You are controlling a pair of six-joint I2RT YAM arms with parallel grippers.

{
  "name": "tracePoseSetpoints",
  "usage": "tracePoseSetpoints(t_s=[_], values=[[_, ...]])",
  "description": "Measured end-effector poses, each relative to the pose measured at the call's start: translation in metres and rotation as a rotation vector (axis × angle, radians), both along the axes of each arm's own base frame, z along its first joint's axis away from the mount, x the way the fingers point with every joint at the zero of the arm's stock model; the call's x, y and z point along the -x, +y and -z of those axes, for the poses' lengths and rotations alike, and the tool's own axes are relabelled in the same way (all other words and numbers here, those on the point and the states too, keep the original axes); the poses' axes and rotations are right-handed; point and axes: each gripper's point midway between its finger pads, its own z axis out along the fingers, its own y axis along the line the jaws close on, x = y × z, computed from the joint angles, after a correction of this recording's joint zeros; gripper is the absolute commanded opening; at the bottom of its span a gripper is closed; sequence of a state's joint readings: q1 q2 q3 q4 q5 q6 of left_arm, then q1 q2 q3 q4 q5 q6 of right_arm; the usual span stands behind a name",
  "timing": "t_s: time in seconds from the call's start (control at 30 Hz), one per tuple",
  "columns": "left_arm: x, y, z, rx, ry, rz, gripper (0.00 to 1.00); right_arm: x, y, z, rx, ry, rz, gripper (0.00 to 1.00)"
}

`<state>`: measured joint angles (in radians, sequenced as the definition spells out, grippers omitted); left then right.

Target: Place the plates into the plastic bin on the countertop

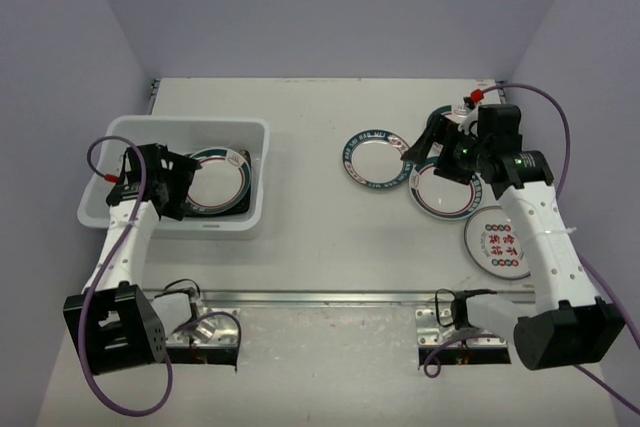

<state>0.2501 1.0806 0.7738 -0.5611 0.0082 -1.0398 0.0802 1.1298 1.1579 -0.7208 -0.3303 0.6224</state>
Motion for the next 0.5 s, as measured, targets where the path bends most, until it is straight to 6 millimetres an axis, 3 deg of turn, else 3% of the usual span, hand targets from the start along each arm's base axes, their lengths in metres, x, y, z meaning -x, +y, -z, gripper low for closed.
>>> tracePoseSetpoints(t_s=[0.1, 0.27, 0.33, 0.5], values=[[0.002, 0.001, 0.004, -0.005, 0.056, 0.015, 1.0, -0.001, -0.004, 0.04, 0.063, 0.106, 0.047, 0.99], [0.009, -0.002, -0.003, -0.019, 0.101, 0.064, 1.0, 0.02, 0.021, 0.106, 0.099, 0.293, 0.043, 0.99], [0.007, -0.007, -0.018, -0.021, 0.066, 0.109, 1.0, 0.024, 0.029, 0.12, 0.07, 0.311, 0.065, 0.99], [-0.01, -0.039, -0.084, -0.062, -0.141, 0.302, 1.0, 0.026, 0.045, 0.165, -0.081, 0.312, 0.252, 0.99]])
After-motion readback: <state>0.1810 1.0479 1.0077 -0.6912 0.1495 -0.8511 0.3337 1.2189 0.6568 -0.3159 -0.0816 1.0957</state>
